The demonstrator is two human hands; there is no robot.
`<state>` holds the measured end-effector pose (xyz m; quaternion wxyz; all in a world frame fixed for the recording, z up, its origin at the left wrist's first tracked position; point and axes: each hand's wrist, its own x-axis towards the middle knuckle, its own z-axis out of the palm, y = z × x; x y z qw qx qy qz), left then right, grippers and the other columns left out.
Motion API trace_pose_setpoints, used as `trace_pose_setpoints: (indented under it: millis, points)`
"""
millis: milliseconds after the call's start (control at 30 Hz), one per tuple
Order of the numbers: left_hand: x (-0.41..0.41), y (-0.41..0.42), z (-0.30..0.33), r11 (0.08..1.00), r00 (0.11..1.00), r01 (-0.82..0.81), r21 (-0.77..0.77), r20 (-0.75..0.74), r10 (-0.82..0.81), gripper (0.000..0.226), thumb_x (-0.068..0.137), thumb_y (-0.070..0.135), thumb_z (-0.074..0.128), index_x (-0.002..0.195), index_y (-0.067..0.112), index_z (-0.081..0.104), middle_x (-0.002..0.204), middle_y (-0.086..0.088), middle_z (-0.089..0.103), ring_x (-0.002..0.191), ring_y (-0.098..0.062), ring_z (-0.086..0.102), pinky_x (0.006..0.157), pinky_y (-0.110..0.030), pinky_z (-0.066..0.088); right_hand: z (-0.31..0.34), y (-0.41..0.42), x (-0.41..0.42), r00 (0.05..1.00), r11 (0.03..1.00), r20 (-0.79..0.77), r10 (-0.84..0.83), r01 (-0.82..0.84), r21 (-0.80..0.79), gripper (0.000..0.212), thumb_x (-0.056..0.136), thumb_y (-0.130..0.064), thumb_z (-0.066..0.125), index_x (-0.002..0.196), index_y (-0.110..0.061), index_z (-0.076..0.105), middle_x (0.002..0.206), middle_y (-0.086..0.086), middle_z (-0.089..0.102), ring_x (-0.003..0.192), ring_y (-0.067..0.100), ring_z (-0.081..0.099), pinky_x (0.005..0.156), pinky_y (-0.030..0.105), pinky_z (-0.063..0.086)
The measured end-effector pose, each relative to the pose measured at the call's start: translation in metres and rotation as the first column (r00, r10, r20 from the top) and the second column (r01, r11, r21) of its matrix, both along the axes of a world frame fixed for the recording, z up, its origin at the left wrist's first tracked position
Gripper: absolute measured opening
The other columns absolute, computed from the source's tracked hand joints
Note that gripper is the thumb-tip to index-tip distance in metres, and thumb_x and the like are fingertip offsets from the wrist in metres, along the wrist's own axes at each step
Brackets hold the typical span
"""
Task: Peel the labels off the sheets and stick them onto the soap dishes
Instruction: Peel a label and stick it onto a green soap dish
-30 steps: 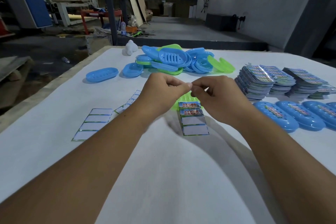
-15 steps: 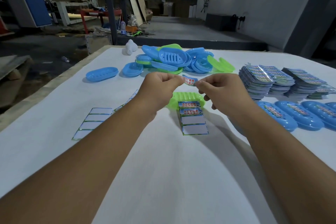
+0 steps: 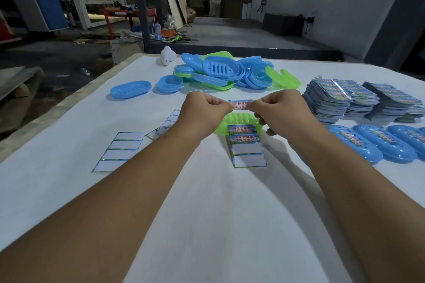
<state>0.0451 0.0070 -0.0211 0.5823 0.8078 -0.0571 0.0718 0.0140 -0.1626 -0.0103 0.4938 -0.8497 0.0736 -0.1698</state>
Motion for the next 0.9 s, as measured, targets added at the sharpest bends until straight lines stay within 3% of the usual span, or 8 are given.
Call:
trace_pose_setpoints:
  millis: [100, 233, 400, 467, 533, 600, 800, 900]
  points:
    - [0.004, -0.003, -0.005, 0.997, 1.0, -0.025, 0.079, -0.011, 0.026, 0.015, 0.077, 0.033, 0.079, 0.074, 0.018, 0.077, 0.072, 0.001, 0.074, 0.076, -0.02, 0.07, 0.074, -0.037, 0.058, -0.003, -0.001, 0.006, 0.999, 0.995, -0.045, -0.005, 0.001, -0.095, 0.034, 0.084, -0.031, 0.072, 0.072, 0.001, 0.071, 0.057, 0.008, 0.058, 0.04, 0.014, 0.05, 0.052, 0.031, 0.049]
    - [0.007, -0.003, -0.008, 0.985, 0.999, -0.038, 0.166, -0.017, 0.041, 0.016, 0.076, 0.035, 0.078, 0.07, 0.02, 0.077, 0.067, 0.005, 0.072, 0.076, -0.018, 0.069, 0.077, -0.037, 0.058, -0.004, -0.001, 0.01, 0.998, 0.988, -0.062, -0.024, 0.014, -0.157, 0.033, 0.084, -0.031, 0.072, 0.071, -0.001, 0.073, 0.055, 0.007, 0.063, 0.034, 0.011, 0.05, 0.05, 0.03, 0.049]
    - [0.011, -0.002, -0.009, 0.983, 0.999, -0.038, 0.18, -0.016, 0.042, 0.017, 0.076, 0.036, 0.078, 0.07, 0.02, 0.076, 0.069, 0.006, 0.072, 0.075, -0.015, 0.067, 0.075, -0.034, 0.056, -0.002, 0.0, 0.01, 0.998, 0.988, -0.055, -0.015, 0.006, -0.152, 0.029, 0.083, -0.031, 0.072, 0.068, -0.006, 0.075, 0.064, 0.01, 0.071, 0.04, 0.012, 0.052, 0.05, 0.029, 0.051]
    - [0.011, -0.002, -0.01, 0.986, 0.999, -0.032, 0.163, -0.022, 0.036, 0.016, 0.076, 0.035, 0.078, 0.072, 0.019, 0.076, 0.069, 0.004, 0.072, 0.072, -0.016, 0.067, 0.07, -0.035, 0.057, -0.002, 0.001, 0.009, 0.999, 0.99, -0.05, -0.005, -0.002, -0.141, 0.028, 0.083, -0.03, 0.072, 0.067, -0.008, 0.075, 0.065, 0.01, 0.072, 0.044, 0.013, 0.053, 0.05, 0.029, 0.05]
    - [0.012, -0.003, -0.012, 0.991, 0.999, -0.031, 0.131, -0.028, 0.035, 0.017, 0.076, 0.034, 0.078, 0.072, 0.018, 0.075, 0.064, 0.002, 0.068, 0.058, -0.017, 0.059, 0.059, -0.033, 0.048, -0.003, 0.001, 0.009, 0.999, 0.991, -0.051, 0.005, -0.012, -0.131, 0.026, 0.082, -0.029, 0.072, 0.067, -0.009, 0.075, 0.066, 0.008, 0.073, 0.048, 0.014, 0.055, 0.05, 0.03, 0.052]
    - [0.013, -0.003, -0.012, 0.991, 0.999, -0.039, 0.125, -0.03, 0.043, 0.017, 0.076, 0.035, 0.077, 0.072, 0.018, 0.075, 0.063, 0.002, 0.067, 0.053, -0.015, 0.053, 0.057, -0.028, 0.041, -0.004, 0.002, 0.01, 0.998, 0.992, -0.055, 0.011, -0.018, -0.127, 0.025, 0.083, -0.029, 0.072, 0.068, -0.009, 0.075, 0.068, 0.005, 0.074, 0.052, 0.013, 0.06, 0.052, 0.031, 0.056]
    - [0.016, -0.003, -0.012, 0.988, 0.999, -0.044, 0.148, -0.02, 0.048, 0.017, 0.076, 0.037, 0.077, 0.073, 0.02, 0.076, 0.071, 0.004, 0.073, 0.069, -0.016, 0.066, 0.064, -0.035, 0.055, -0.005, 0.002, 0.011, 0.999, 0.994, -0.03, 0.04, -0.043, -0.097, 0.027, 0.086, -0.027, 0.072, 0.071, -0.005, 0.074, 0.072, 0.005, 0.075, 0.057, 0.011, 0.061, 0.053, 0.032, 0.059]
    - [0.017, -0.004, -0.009, 0.985, 0.998, -0.05, 0.168, -0.029, 0.056, 0.021, 0.076, 0.038, 0.077, 0.071, 0.019, 0.076, 0.07, 0.004, 0.073, 0.075, -0.019, 0.068, 0.071, -0.036, 0.056, -0.004, 0.002, 0.011, 1.0, 0.993, -0.017, -0.004, 0.002, -0.121, 0.029, 0.083, -0.029, 0.071, 0.072, -0.002, 0.072, 0.063, 0.01, 0.067, 0.051, 0.014, 0.052, 0.052, 0.033, 0.052]
